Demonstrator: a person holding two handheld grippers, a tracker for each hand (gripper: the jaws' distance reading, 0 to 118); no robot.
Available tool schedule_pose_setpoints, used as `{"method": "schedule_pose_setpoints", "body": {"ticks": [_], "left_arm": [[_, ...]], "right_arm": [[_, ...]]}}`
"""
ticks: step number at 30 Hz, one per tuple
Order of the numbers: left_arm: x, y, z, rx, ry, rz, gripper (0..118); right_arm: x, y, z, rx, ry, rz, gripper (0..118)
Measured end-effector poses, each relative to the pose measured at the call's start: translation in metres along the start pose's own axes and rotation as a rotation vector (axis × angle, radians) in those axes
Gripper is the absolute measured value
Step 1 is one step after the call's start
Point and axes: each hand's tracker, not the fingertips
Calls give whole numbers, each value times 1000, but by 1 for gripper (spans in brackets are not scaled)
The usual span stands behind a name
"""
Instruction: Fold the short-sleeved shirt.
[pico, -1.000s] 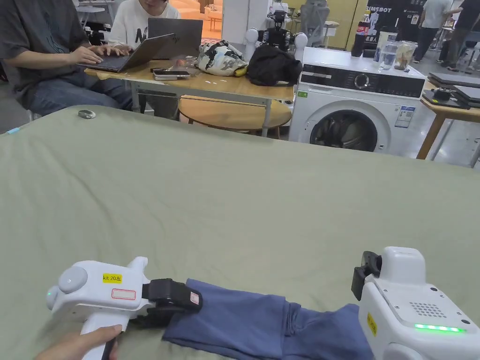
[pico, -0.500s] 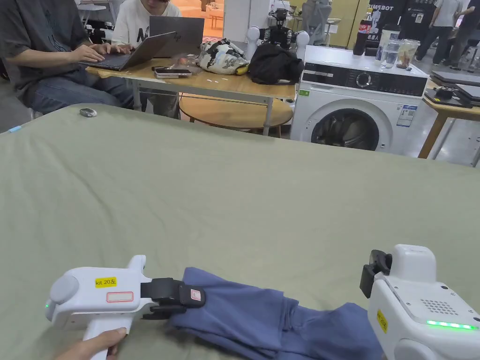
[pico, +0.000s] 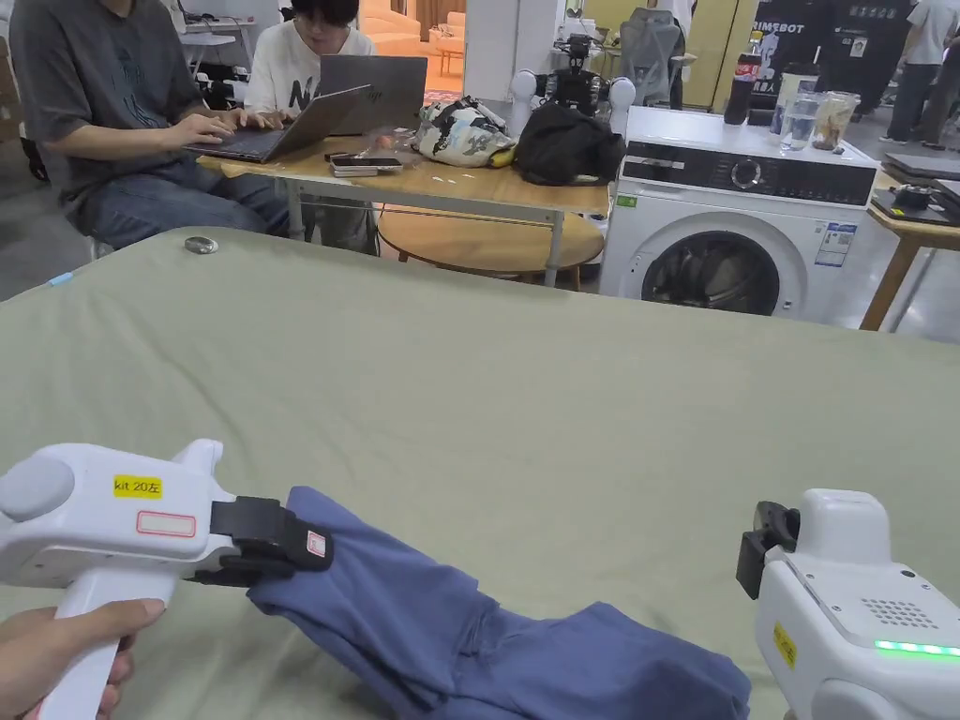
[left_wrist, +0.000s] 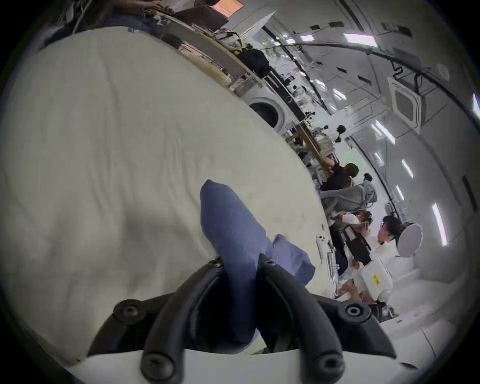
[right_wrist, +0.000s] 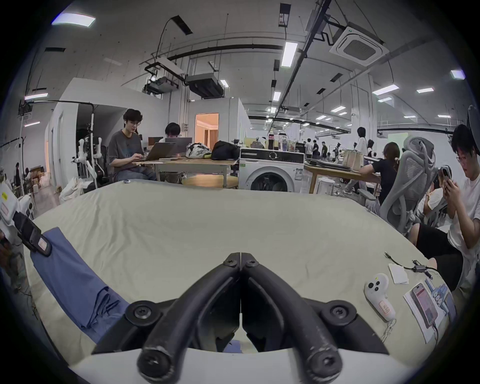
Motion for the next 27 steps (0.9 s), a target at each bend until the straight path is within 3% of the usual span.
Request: {"method": "schedule_pose_setpoints", "body": {"ticks": [7, 12, 23, 25, 26, 27], "left_arm": [[83, -1, -39, -75, -49, -124, 11], [135, -14, -102, -191, -42, -193, 11], [157, -69, -253, -377, 137, -224, 11], [154, -74, -256, -381, 142, -224, 25], [150, -73, -253, -392, 116, -209, 48], [149, -73, -250, -405, 38, -163, 54]], "right_arm": [[6, 6, 8, 14, -8, 7, 0], [16, 3, 14, 15, -28, 16, 0], [50, -8, 28, 1, -95, -20, 0], [54, -9, 30, -2, -100, -23, 0], [55, -9, 30, -3, -103, -24, 0], [56, -9, 30, -4, -106, -23, 0]]}}
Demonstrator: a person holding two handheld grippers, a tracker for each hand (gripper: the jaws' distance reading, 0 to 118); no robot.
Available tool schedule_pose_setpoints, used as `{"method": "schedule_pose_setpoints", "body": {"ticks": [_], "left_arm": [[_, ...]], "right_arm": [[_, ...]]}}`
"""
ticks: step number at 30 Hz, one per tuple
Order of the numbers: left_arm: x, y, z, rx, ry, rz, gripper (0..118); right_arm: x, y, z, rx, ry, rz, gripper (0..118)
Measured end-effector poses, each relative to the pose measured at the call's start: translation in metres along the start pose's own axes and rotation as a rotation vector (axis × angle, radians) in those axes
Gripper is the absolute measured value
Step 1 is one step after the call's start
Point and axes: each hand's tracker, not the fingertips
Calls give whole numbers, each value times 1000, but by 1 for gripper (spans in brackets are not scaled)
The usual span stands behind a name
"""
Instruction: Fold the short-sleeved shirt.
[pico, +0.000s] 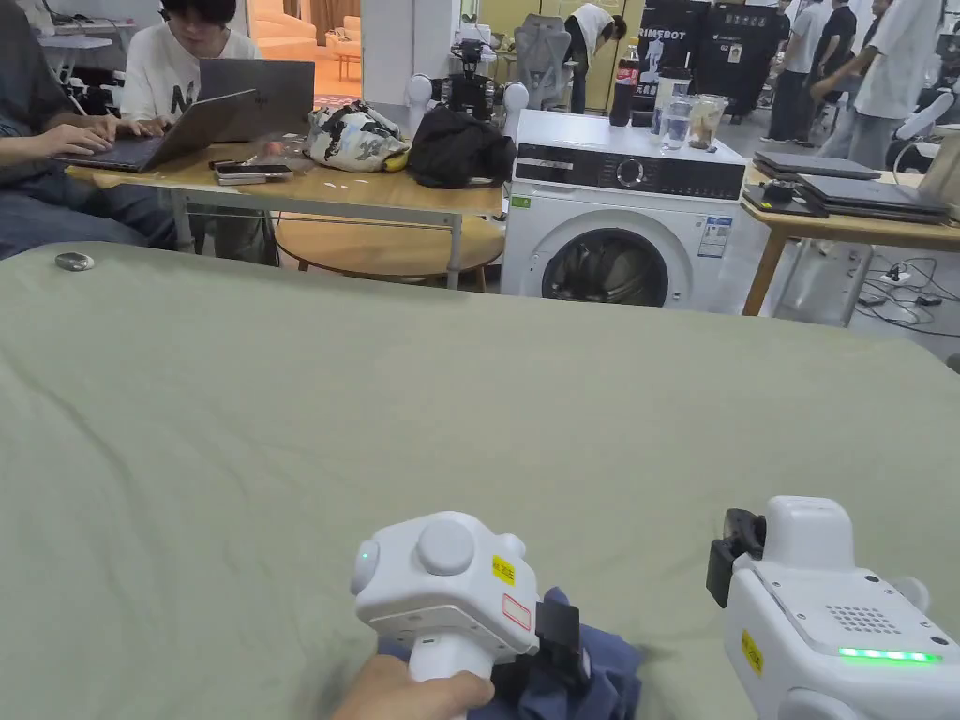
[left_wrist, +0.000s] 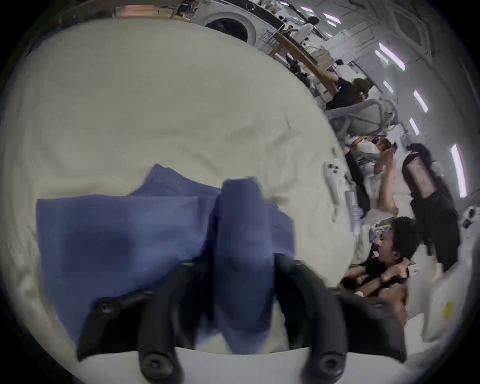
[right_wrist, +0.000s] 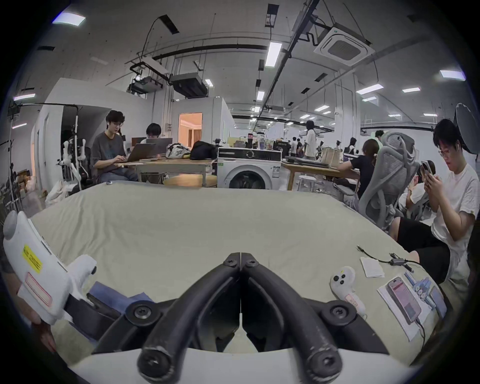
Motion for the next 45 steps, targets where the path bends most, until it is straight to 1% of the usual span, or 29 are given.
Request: {"method": "schedule_pose_setpoints", "body": {"ticks": [1, 3, 5, 6, 7, 9, 10, 11, 13, 14, 16, 17, 18, 20, 23, 28, 31, 32, 34, 37, 39, 41, 44, 45], "left_arm": [[0, -1, 7, -6, -33, 13, 54], [7, -5, 24, 5, -21, -17, 54], [5, -4, 42, 21, -116, -85, 54], [5, -5, 52, 49, -150, -81, 53], [2, -5, 58, 82, -162, -76, 48], [-4, 0, 61, 129, -113, -75, 10], [-4, 3, 55, 125, -70, -69, 5], [-8, 5, 48, 112, -50, -49, 5], [-15, 5, 30, 86, -70, -25, 3], [-16, 6, 18, 47, -98, -7, 2], [-20, 3, -7, 11, -221, 39, 2], [-21, 1, -19, -14, -255, 60, 1], [-19, -1, -29, -22, -256, 63, 1], [-20, -8, -49, -27, -180, 52, 0], [-28, -14, -62, -5, -215, 81, 0], [-21, -11, -47, -2, -200, 61, 0], [-21, -6, -19, 3, -242, 69, 0], [-21, -4, -4, 48, -263, 47, 0], [-23, -1, 29, 150, -262, -11, 0], [-28, -6, 76, 351, -159, -116, 0], [-35, -10, 101, 506, -30, -187, 0], [-40, -20, 121, 659, 134, -245, 0], [-46, -31, 135, 792, 414, -278, 0], [-48, -35, 139, 834, 450, -299, 0]], "right_arm": [[0, 0, 0, 0, -1, 0, 0], [0, -1, 0, -1, -1, 1, 0], [0, -1, 1, -3, 3, -3, 0], [-1, -1, 1, -2, 6, -7, 0], [-1, -1, 1, -3, 8, -10, 0], [-3, -2, 1, -5, 15, -13, 0], [-4, -3, 0, -9, 20, -14, 0], [-5, -4, 0, -10, 23, -14, 0], [-6, -5, 0, -10, 23, -15, 0], [-6, -6, 0, -10, 24, -15, 0], [-5, -7, -1, -13, 27, -16, 0], [-5, -8, -1, -16, 28, -16, 0], [-4, -9, -2, -18, 27, -15, 0], [-1, -11, -3, -23, 23, -18, 0], [2, -13, -3, -31, 19, -28, 0], [3, -14, -5, -33, 22, -43, 0], [2, -13, -6, -16, 28, -58, 0], [1, -12, -7, -10, 30, -63, 0], [-2, -10, -10, 6, 31, -73, 0], [-8, -7, -15, 32, 36, -80, 0], [-12, -4, -17, 53, 40, -94, 0], [-16, 0, -18, 79, 42, -102, 0], [-23, 6, -17, 113, 38, -99, 0], [-25, 8, -16, 125, 38, -97, 0]]}}
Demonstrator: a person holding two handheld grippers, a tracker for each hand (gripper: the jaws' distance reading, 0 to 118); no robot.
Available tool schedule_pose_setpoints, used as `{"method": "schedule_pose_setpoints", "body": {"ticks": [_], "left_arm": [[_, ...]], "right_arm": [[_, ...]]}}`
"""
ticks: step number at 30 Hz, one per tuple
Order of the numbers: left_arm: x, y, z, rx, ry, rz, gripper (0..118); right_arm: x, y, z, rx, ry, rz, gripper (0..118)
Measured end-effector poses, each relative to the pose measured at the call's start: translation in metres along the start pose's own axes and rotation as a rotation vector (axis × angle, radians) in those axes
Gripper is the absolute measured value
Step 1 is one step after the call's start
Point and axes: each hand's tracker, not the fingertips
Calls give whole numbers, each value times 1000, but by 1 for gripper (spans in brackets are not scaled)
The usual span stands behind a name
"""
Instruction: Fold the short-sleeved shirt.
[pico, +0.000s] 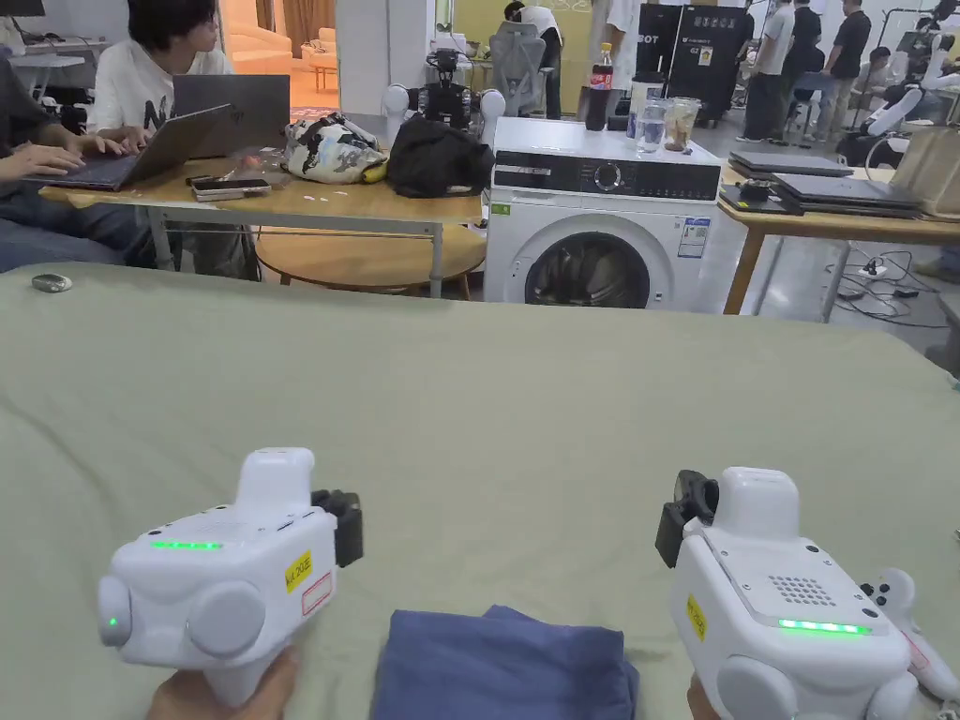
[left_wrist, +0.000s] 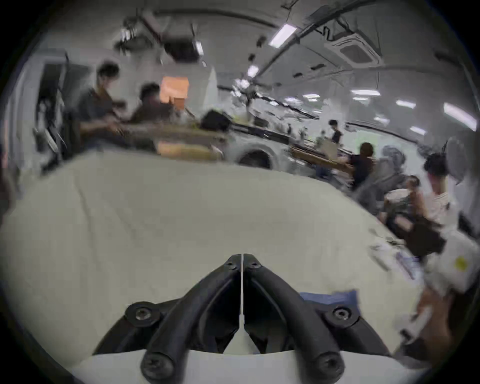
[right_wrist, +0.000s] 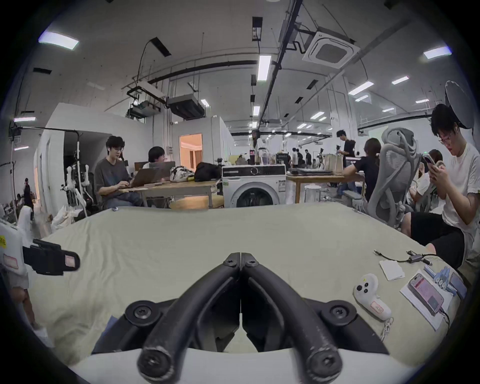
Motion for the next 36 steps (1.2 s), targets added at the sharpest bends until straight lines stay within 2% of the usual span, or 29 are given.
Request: {"method": "schedule_pose_setpoints", "body": {"ticks": [5, 11, 14, 19, 23, 25, 26, 28, 30, 36], "left_arm": [[-8, -5, 23, 281, 131, -89, 0], [-14, -2, 33, 329, 189, -86, 0], [-20, 0, 39, 336, 167, -68, 0], [-24, -1, 38, 310, 140, -32, 0], [-24, -7, 36, 274, 105, -24, 0], [-20, -14, 29, 175, 84, -14, 0], [-19, -19, 26, 137, 59, -11, 0], [-17, -30, 23, 98, 44, -9, 0], [-17, -39, 18, 29, 25, -2, 0], [-47, -58, -10, -377, -242, 187, 0]], "right_arm": [[-9, 10, 2, 56, -7, 2, 0], [-13, 20, 15, 25, -1, 24, 0], [-16, 6, 32, -84, 56, 37, 0], [-29, -45, 43, -335, 132, 109, 0], [-35, -81, 29, -471, 141, 101, 0], [-34, -95, 13, -553, 93, 89, 0], [-31, -101, 5, -602, 70, 53, 0], [-23, -105, -2, -617, 85, -43, 0], [-21, -101, -4, -600, 89, -29, 0], [-24, -99, -4, -613, 89, -7, 0]]}}
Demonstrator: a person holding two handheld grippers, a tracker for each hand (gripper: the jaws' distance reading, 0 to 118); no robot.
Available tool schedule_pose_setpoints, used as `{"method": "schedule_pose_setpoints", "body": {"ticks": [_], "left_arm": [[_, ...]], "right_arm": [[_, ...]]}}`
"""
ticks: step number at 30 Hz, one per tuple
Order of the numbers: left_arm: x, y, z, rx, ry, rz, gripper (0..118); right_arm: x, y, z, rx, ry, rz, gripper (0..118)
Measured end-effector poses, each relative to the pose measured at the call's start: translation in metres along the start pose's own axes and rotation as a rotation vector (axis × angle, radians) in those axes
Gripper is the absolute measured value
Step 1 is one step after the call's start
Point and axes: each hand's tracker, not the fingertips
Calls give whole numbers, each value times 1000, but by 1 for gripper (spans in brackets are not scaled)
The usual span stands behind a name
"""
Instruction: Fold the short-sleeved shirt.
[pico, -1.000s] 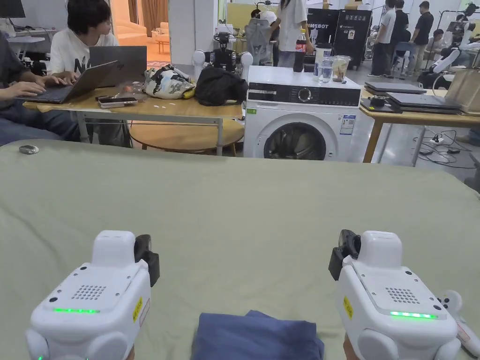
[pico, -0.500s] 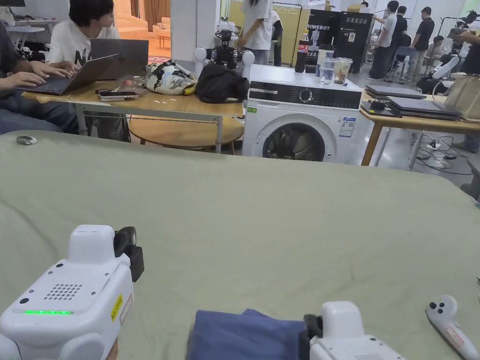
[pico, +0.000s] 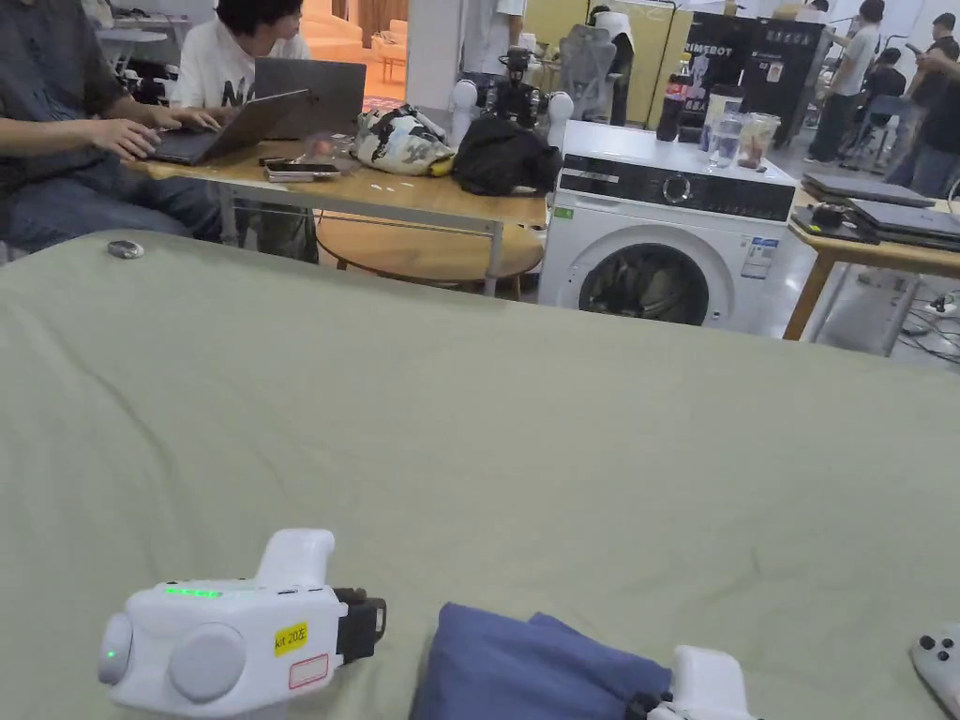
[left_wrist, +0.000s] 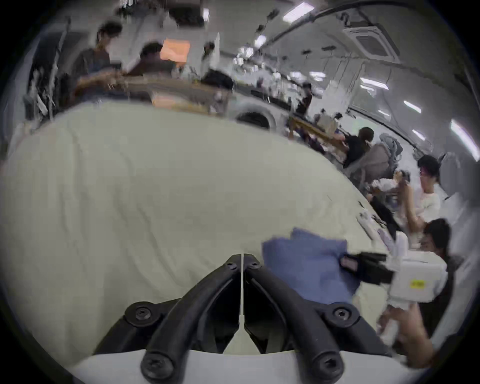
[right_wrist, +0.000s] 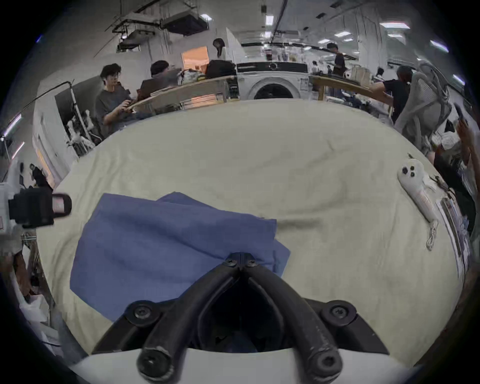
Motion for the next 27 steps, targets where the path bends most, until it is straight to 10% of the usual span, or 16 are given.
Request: {"method": "schedule_pose_setpoints", "body": {"ticks": [4, 9, 20, 23, 27], "left_arm": [[-32, -5, -13, -218, -209, 154, 60], [-54, -9, -30, -230, -468, 369, 71], [-19, -12, -110, -375, -626, 402, 71], [-16, -15, -112, -359, -641, 377, 29], [-28, -26, -113, -332, -605, 474, 23]], "right_arm": [[1, 2, 0, -7, 2, 6, 0], [1, 3, 0, -17, 4, 2, 0], [4, 2, 0, -19, 12, -14, 0], [4, 1, 1, -16, 13, -24, 0], [4, -2, 2, -3, 21, -24, 0]]}}
